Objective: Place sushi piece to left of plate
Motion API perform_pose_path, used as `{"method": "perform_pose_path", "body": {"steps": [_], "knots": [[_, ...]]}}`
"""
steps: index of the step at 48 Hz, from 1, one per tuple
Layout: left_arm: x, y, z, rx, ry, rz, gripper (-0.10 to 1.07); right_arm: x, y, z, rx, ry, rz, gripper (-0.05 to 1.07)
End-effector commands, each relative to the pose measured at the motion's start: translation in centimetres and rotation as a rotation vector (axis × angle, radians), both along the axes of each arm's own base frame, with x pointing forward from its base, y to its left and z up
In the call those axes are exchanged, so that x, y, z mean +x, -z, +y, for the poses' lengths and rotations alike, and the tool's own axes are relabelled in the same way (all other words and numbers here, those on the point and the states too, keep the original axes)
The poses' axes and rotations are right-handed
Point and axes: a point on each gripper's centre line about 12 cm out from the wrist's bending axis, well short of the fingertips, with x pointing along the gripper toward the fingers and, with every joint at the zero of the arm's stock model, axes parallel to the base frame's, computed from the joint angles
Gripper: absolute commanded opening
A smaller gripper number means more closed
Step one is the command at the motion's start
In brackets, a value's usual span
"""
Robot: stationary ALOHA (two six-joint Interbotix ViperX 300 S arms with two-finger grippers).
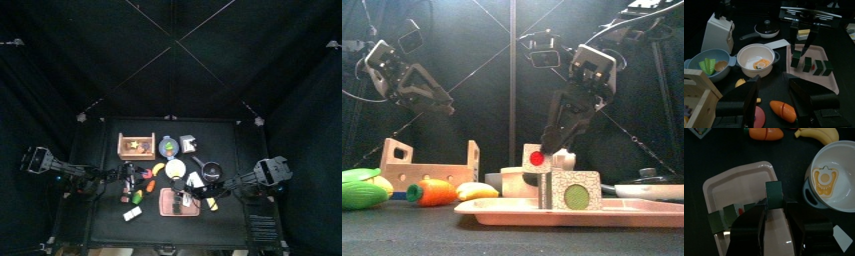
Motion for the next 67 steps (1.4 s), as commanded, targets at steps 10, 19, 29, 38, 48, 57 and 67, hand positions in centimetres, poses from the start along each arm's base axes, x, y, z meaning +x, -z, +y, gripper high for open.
{"method": "perform_pose_path", "body": {"steps": [10, 19, 29, 38, 48, 57, 67], "knots": [[0.2, -0.4, 0.2, 0.005, -0.007, -0.013, 0.80, 3.2, -4.1, 1.1, 0.042, -0.017, -0.131, 0.63], [0.0, 0.0, 0.3, 0.002, -0.010, -0.002, 0.80, 5.9, -4.3, 3.1, 0.058, -0.056, -0.160, 0.63], [-0.2, -0.2, 0.3, 0.000, -0.012, -0.010, 0.80, 8.1, -3.6, 5.2, 0.061, -0.087, -0.166, 0.63], [-0.3, -0.2, 0.3, 0.000, -0.012, -0.010, 0.80, 8.9, -2.3, 6.6, 0.062, -0.107, -0.146, 0.63], [-0.3, -0.1, 0.3, 0.000, -0.010, -0.009, 0.80, 9.7, -1.0, 8.2, 0.078, -0.119, -0.129, 0.63], [-0.3, -0.1, 0.3, 0.000, -0.012, -0.009, 0.80, 10.6, -0.4, 8.7, 0.081, -0.119, -0.127, 0.63], [-0.3, 0.0, 0.3, 0.000, -0.010, -0.006, 0.80, 11.1, 0.3, 8.8, 0.074, -0.120, -0.118, 0.63]]}}
